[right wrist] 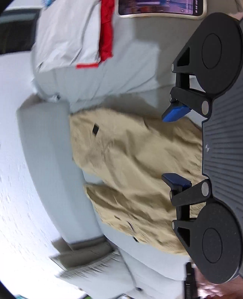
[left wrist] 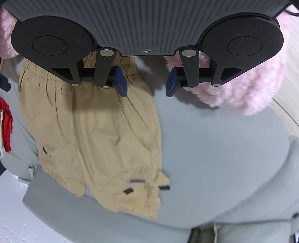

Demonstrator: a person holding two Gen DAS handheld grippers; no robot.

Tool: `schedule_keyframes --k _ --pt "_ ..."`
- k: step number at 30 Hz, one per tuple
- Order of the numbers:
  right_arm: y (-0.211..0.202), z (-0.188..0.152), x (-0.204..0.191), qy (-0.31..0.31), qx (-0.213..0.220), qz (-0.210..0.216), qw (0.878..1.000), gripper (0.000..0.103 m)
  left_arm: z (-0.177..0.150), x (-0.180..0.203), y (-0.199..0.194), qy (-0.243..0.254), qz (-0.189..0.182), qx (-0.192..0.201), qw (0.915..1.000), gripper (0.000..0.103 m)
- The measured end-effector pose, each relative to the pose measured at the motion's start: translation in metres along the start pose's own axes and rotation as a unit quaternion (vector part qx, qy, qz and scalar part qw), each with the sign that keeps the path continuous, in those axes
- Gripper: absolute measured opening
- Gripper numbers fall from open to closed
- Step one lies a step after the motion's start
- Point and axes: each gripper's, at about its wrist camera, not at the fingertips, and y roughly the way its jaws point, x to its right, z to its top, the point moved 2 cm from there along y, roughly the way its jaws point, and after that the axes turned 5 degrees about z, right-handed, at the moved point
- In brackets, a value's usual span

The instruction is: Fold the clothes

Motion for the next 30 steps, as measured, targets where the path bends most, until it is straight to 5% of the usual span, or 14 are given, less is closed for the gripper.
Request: schedule_keyframes --k 4,10,11,13,15,17,20,23,26,28,30 --pt "0.015 -0.008 0.032 0.111 -0.008 0.016 0.994 0.063 0.007 0.004 0.017 0.005 -0.001 -0.001 1.0 0.056" --pt "0.05 -0.006 0.027 0.088 -0.02 -0.012 0.996 0.065 0.018 0.008 0.051 -0.013 0.022 0.0 0.9997 0.056" --pt "0.058 -0.007 0.023 0.076 -0.028 -0.02 0.997 0.062 0.017 0.011 0.053 -0.005 0.023 0.005 0.9997 0.055" --pt "0.062 -0.009 0.009 0.023 -0.025 -0.033 0.999 0.018 0.014 0.015 0.051 0.018 0.046 0.017 0.9986 0.022" --pt "0.06 -0.012 -0.003 -0.01 -0.017 -0.024 1.0 0.008 0.012 0.016 0.038 0.022 0.031 0.04 0.9985 0.002" --pt "0.046 -0.013 -0.006 -0.014 0.016 -0.036 0.999 0.005 0.007 0.016 0.022 0.023 0.046 0.07 0.9962 0.002" --pt "0.021 -0.019 -0.011 -0.011 0.056 -0.068 0.996 0.004 -0.007 0.022 0.005 0.038 0.08 0.081 0.9928 0.002" --pt "0.028 -0.024 -0.002 0.011 0.021 -0.104 0.994 0.007 -0.019 0.032 0.016 0.054 0.126 0.038 0.9898 0.004" --pt "0.045 -0.023 0.011 0.029 -0.025 -0.137 0.99 0.024 -0.019 0.035 0.027 0.056 0.149 0.012 0.9871 0.015" --pt "0.042 -0.022 0.01 0.027 -0.021 -0.15 0.988 0.046 -0.019 0.034 0.027 0.057 0.154 0.01 0.9864 0.023" --pt "0.035 -0.024 0.012 0.035 -0.008 -0.14 0.989 0.052 -0.022 0.028 0.017 0.043 0.14 0.02 0.989 0.03"
